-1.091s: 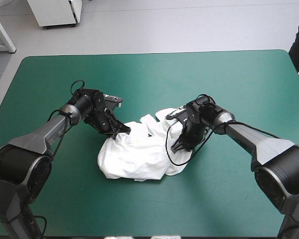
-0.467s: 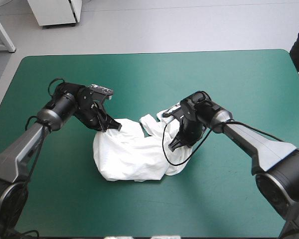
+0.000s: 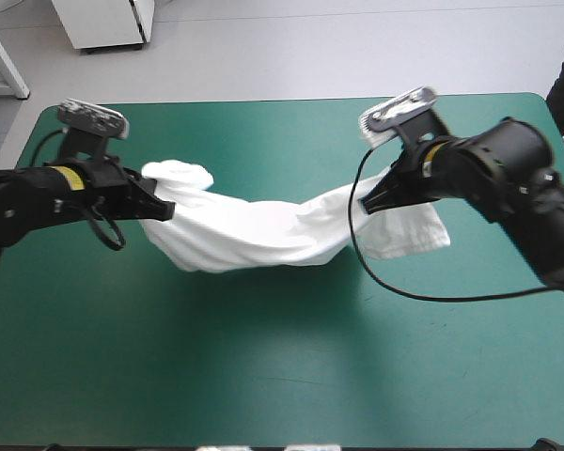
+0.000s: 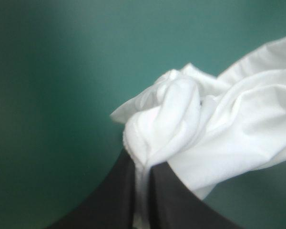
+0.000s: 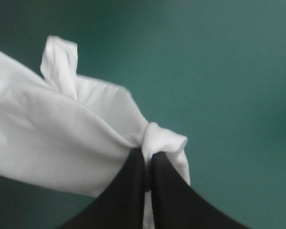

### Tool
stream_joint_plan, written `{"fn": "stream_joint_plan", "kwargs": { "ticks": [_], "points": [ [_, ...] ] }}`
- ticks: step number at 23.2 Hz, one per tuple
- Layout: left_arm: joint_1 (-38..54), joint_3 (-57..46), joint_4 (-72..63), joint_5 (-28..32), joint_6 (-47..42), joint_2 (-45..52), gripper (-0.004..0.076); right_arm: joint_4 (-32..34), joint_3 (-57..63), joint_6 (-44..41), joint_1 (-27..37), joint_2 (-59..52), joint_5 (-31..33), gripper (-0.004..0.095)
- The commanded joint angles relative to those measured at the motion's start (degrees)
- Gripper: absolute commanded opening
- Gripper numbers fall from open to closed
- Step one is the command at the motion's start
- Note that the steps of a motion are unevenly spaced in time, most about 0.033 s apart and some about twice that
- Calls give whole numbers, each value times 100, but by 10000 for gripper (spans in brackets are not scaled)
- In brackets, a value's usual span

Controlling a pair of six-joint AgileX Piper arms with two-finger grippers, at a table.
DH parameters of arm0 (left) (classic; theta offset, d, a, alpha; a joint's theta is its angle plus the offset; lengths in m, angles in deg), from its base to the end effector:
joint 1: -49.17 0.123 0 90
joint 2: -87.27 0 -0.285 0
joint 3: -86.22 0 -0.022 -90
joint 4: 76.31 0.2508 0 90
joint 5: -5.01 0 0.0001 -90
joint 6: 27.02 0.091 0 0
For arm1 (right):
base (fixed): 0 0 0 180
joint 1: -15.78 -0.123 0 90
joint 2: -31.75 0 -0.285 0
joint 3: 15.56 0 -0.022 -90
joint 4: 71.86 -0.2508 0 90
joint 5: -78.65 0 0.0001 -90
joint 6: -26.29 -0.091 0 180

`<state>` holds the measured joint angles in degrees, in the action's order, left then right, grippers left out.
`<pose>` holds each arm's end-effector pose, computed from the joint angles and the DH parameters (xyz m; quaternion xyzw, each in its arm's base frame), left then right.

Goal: Fold the cloth

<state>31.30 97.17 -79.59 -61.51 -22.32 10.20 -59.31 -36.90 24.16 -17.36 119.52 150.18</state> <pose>0.2112 -0.0731 0.4608 0.1792 0.8977 -0.0745 0.3955 0.2364 0.1319 0.4625 -0.2434 0.8954 0.0040 0.3729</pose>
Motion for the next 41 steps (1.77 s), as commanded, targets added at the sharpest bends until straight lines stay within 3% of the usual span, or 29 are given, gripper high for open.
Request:
{"fn": "stream_joint_plan", "kwargs": {
  "ticks": [1, 8, 14, 18, 24, 28, 36, 41],
  "points": [
    [-22, 966, -51, 350, -59, 428, -10, 402, -847, -53, 4, -599, -2, -13],
    [-22, 3308, -566, 333, -21, 531, -10, 415, -3243, -9, 4, -972, -2, -13],
    [-22, 4146, -988, -740, -9, 544, -10, -651, -3476, 17, 4, -1385, -2, -13],
    [-22, 3930, -1630, -739, -41, 974, -10, -1481, -2891, -41, 4, -1974, 9, -7],
    [-22, 2626, -1757, -739, -439, 1903, -10, -1771, -430, -997, 4, -3247, -1, -5],
    [-22, 1708, -1517, -739, -557, 1999, -10, -1771, 258, -1085, 4, -3292, -1, -5],
    [-22, 128, -683, -555, -557, 1545, -10, -1048, 1504, -1061, 4, -2658, -386, -17],
    [-22, -204, 154, 160, -600, 1040, -10, -485, 1897, -970, 4, -1883, -785, -17]
  ]
}}
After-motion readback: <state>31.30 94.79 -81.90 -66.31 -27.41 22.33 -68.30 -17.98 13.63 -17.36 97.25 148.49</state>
